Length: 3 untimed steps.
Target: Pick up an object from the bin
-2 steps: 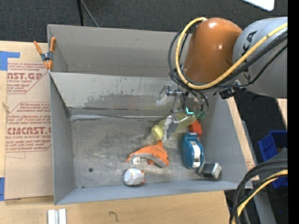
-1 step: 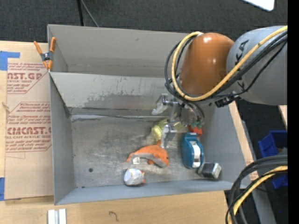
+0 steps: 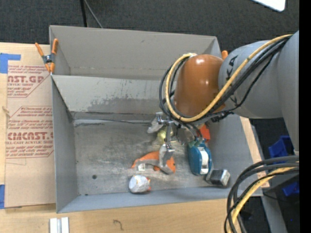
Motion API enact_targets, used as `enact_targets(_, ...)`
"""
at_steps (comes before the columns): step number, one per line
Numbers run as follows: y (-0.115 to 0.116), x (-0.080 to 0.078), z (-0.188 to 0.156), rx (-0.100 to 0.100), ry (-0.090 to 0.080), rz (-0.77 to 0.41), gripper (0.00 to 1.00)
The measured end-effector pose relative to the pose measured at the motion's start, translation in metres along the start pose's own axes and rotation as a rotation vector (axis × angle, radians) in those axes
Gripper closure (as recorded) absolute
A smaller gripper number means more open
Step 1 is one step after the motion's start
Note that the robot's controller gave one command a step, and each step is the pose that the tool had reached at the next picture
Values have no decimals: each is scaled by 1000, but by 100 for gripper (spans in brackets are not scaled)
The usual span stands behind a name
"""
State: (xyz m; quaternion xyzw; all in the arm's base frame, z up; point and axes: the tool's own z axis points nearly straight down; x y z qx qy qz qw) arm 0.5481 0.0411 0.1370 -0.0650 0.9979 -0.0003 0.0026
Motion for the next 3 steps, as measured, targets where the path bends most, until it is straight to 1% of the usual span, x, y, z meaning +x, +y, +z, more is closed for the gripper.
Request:
enact_targets(1, 10, 7, 54, -2, -47, 10, 100)
enact_targets(2, 10, 7, 54, -2, -47, 10, 100)
enact_targets(3, 38, 4, -133, -1, 6, -48, 100)
